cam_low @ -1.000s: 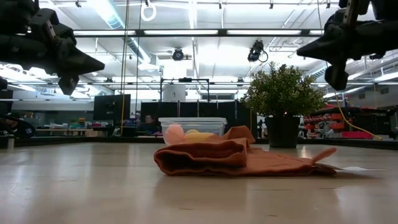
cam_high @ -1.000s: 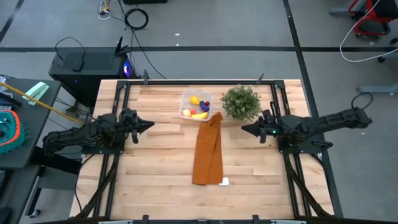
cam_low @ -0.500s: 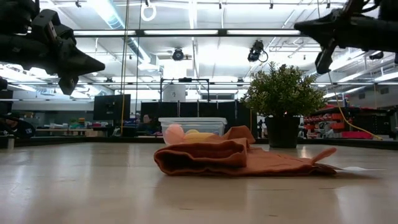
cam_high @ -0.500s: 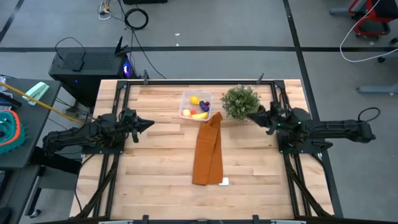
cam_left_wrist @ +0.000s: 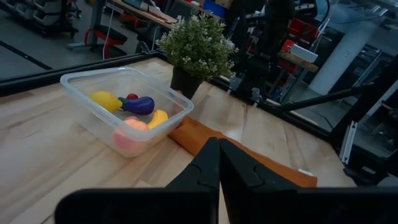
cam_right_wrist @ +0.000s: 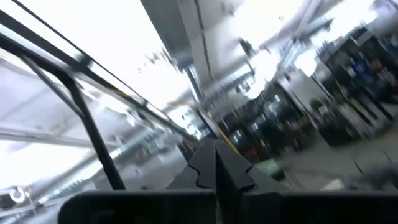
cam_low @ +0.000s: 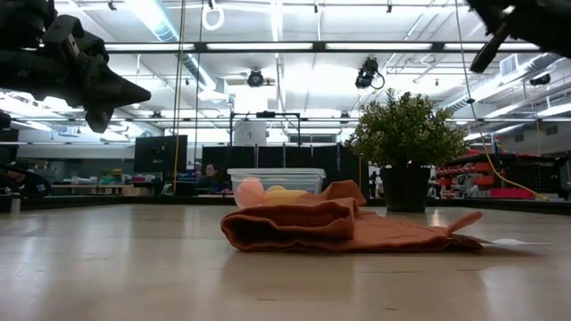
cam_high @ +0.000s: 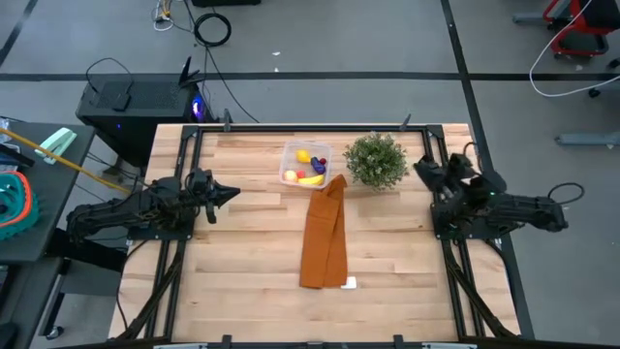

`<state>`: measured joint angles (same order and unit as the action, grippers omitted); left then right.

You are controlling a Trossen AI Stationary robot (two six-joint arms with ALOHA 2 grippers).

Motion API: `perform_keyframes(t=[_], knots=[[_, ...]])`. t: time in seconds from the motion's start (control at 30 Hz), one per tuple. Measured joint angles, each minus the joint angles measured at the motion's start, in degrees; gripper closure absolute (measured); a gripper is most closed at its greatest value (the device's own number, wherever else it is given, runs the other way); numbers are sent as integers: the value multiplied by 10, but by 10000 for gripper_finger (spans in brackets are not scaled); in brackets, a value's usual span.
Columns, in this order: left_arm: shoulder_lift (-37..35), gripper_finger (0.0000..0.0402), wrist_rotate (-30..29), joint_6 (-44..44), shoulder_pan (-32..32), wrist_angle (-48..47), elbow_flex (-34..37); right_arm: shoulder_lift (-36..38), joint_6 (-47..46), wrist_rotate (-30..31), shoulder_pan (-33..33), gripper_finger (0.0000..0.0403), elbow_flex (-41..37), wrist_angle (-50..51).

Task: Pick and placing Produce into tupperware
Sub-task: Return to Home Position

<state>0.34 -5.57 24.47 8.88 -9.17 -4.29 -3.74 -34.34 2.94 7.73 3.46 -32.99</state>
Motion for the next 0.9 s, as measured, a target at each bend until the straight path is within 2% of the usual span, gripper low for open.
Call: perform_keyframes(t=[0.07, 0.17, 0.27, 0.37, 0.47, 0.6, 0.7, 0.9], knots=[[0, 393, 0, -1, 0, 0, 0, 34, 10, 0, 0, 403, 0, 5], [0, 388, 0, -1, 0, 0, 0, 37, 28, -9, 0, 403, -1, -1], [0, 380, 0, -1, 0, 1, 0, 37, 27, -49, 0, 403, -2, 18], [0, 378, 0, -1, 0, 2, 0, 37, 6, -91, 0, 403, -10, 84], [0, 383, 0, -1, 0, 4, 1, 37, 4, -97, 0, 403, -10, 182], [0, 390, 0, -2, 0, 5, 1, 37, 17, -99, 0, 403, -10, 264], [0, 391, 0, -2, 0, 6, 1, 35, 66, -105, 0, 396, -10, 312], [0, 382, 0, -2, 0, 6, 1, 17, 120, -163, -9, 394, -10, 356]])
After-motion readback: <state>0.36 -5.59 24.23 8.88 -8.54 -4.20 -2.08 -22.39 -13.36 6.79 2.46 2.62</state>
